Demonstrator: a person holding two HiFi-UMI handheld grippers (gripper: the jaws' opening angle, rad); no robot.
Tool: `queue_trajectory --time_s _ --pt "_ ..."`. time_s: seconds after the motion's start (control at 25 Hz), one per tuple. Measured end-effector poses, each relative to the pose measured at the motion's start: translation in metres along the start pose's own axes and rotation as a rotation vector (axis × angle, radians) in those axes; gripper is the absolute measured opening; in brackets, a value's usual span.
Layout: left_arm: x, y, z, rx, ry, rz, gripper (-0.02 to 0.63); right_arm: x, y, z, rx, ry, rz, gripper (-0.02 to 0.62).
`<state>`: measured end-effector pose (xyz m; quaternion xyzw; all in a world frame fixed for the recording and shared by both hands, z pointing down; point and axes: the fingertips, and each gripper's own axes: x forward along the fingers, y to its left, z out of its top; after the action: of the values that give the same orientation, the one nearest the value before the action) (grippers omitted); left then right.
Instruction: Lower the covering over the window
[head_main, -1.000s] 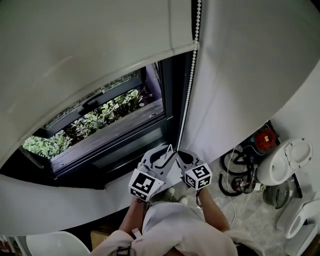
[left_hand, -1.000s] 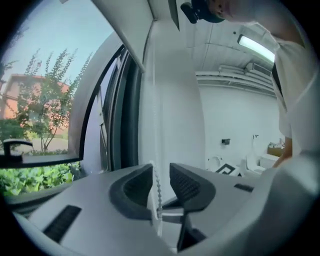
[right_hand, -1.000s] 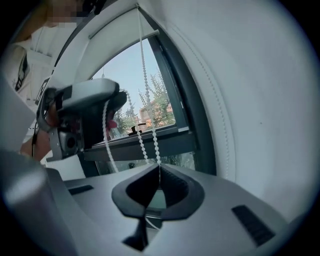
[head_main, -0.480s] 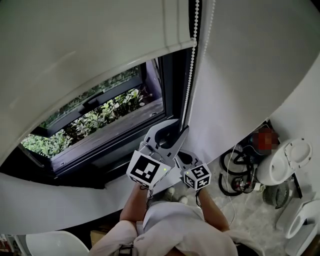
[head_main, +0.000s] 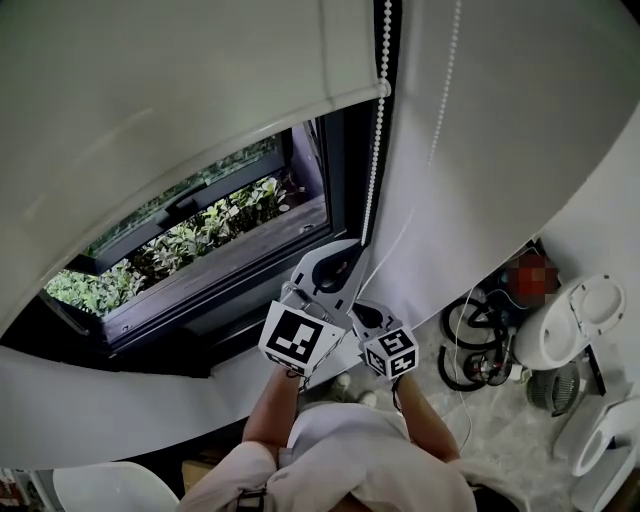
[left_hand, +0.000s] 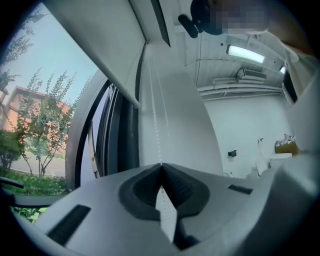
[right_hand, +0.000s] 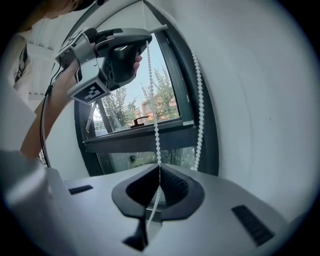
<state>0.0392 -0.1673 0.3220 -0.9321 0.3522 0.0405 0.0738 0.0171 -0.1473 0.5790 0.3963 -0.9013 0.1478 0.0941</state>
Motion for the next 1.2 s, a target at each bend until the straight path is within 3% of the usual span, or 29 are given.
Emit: queue_trajectory --time_s 0.72,1.2 --pt "-0.009 -0.011 -0.086 -0.069 0.157 0.016 0.014 0.008 -0.003 -0.074 0.046 0.176 0.000 0.000" --pt "-0.014 -0.011 -0.116 -0.101 0.199 0.036 0.014 0.015 -0.006 -0.112 0.066 0.264 0.004 0.000"
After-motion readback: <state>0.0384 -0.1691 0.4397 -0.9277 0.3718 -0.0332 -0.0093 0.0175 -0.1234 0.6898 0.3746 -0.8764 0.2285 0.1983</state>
